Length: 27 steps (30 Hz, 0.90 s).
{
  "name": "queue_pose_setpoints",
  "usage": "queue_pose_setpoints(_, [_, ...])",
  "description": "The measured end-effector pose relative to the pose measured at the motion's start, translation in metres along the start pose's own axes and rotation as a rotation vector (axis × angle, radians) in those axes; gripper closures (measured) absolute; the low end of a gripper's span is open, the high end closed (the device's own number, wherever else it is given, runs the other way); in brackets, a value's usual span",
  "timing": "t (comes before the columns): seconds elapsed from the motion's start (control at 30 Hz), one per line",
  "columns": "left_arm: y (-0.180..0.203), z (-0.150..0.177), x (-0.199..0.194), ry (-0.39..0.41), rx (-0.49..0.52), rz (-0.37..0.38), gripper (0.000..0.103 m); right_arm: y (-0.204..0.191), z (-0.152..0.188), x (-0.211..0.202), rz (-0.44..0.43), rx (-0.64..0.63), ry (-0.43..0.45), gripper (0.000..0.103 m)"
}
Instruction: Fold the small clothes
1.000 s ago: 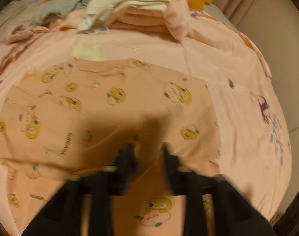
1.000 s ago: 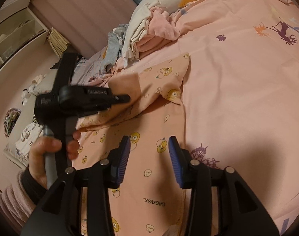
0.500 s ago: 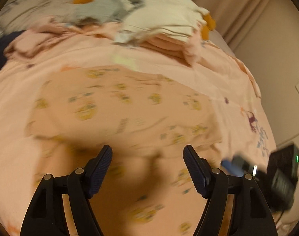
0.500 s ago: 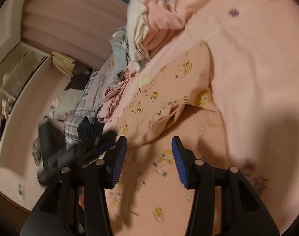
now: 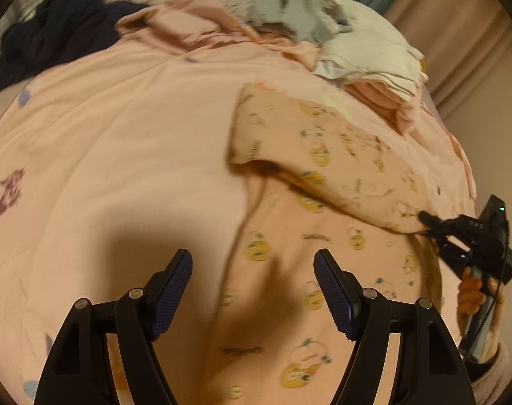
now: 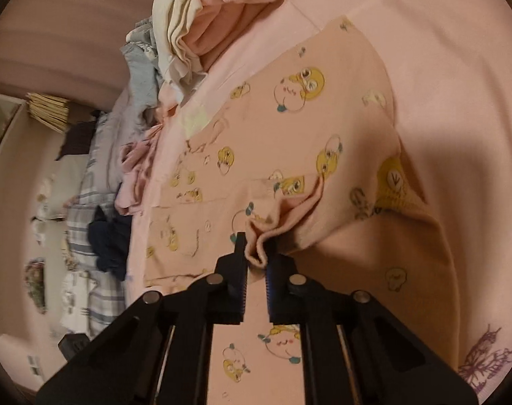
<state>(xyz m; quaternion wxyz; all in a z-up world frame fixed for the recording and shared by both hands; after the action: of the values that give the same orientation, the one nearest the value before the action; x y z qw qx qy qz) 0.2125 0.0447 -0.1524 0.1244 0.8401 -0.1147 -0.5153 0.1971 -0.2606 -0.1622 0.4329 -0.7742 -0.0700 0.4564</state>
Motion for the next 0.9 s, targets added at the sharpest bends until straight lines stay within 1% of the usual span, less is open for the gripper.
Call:
queue_pose_setpoints(0.03, [-0.004, 0.0, 0.001, -0.001, -0.013, 0.004, 0.029, -0.006, -0.004, -0.003, 0.008, -0.027, 0.012, 0.094])
queue_pose_setpoints(0.1, [-0.009, 0.001, 0.001, 0.001, -0.028, 0.01, 0.029, -0.023, -0.011, -0.013, -0.009, -0.104, 0.05, 0.094])
queue_pose_setpoints(0.13, [-0.01, 0.001, 0.002, -0.001, -0.032, 0.012, 0.029, -0.038, -0.016, -0.025, -0.026, -0.168, 0.093, 0.095])
queue_pose_setpoints(0.17, [-0.011, 0.001, 0.003, -0.001, -0.034, 0.015, 0.029, -0.045, -0.019, -0.032, -0.026, -0.204, 0.124, 0.095])
queue_pose_setpoints(0.23, [-0.009, 0.0, 0.004, -0.002, -0.035, 0.024, 0.029, -0.051, -0.025, -0.043, 0.008, -0.273, 0.18, 0.094])
queue_pose_setpoints(0.3, [-0.008, -0.003, 0.006, 0.0, -0.029, 0.022, 0.029, -0.039, -0.031, -0.043, 0.082, -0.31, 0.193, 0.094])
queue_pose_setpoints(0.37, [-0.003, -0.006, 0.01, -0.008, -0.025, 0.022, 0.029, -0.017, -0.034, -0.039, 0.141, -0.294, 0.189, 0.094])
queue_pose_setpoints(0.4, [-0.002, -0.007, 0.011, -0.01, -0.024, 0.027, 0.029, -0.008, -0.034, -0.035, 0.139, -0.28, 0.169, 0.092])
queue_pose_setpoints(0.43, [0.001, -0.009, 0.013, -0.013, -0.019, 0.031, 0.029, 0.002, -0.031, -0.029, 0.143, -0.269, 0.13, 0.091])
queue_pose_setpoints(0.47, [0.007, -0.013, 0.016, -0.016, -0.008, 0.029, 0.029, 0.009, -0.028, -0.023, 0.162, -0.26, 0.097, 0.09])
queue_pose_setpoints(0.5, [0.01, -0.016, 0.017, -0.014, 0.002, 0.025, 0.029, 0.016, -0.027, -0.022, 0.187, -0.255, 0.078, 0.087])
queue_pose_setpoints(0.53, [0.017, -0.022, 0.018, -0.008, 0.02, 0.025, 0.029, 0.022, -0.029, -0.024, 0.218, -0.257, 0.085, 0.086])
queue_pose_setpoints(0.6, [0.031, -0.033, 0.019, 0.007, 0.051, 0.036, 0.029, 0.022, -0.038, -0.038, 0.254, -0.285, 0.162, 0.082])
queue_pose_setpoints(0.67, [0.046, -0.044, 0.023, 0.017, 0.075, 0.063, 0.029, 0.015, -0.046, -0.053, 0.249, -0.314, 0.234, 0.081])
queue_pose_setpoints(0.73, [0.06, -0.056, 0.03, 0.028, 0.089, 0.09, 0.029, 0.002, -0.047, -0.061, 0.196, -0.349, 0.263, 0.081])
queue_pose_setpoints(0.77, [0.068, -0.059, 0.035, 0.026, 0.106, 0.109, 0.029, -0.004, -0.046, -0.06, 0.17, -0.362, 0.258, 0.081])
queue_pose_setpoints(0.83, [0.079, -0.064, 0.05, 0.017, 0.133, 0.127, 0.029, -0.012, -0.04, -0.049, 0.109, -0.375, 0.21, 0.081])
queue_pose_setpoints(0.87, [0.081, -0.064, 0.058, 0.001, 0.137, 0.126, 0.029, -0.013, -0.037, -0.044, 0.103, -0.375, 0.187, 0.081])
queue_pose_setpoints(0.9, [0.08, -0.062, 0.067, -0.016, 0.133, 0.121, 0.029, -0.008, -0.033, -0.036, 0.116, -0.378, 0.154, 0.082])
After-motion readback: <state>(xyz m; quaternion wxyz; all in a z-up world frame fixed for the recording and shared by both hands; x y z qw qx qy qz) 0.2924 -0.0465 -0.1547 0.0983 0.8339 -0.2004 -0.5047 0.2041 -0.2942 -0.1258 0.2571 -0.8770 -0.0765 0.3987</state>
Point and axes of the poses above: each gripper's, at about its wrist camera, not at the fingertips, and x roughly the way its jaws point, y to its right, z to its underside, the point moved 10 cm from there along x, roughly the way its jaws point, and after that the axes turned 2 degrees about -z, right-handed, at the moved point
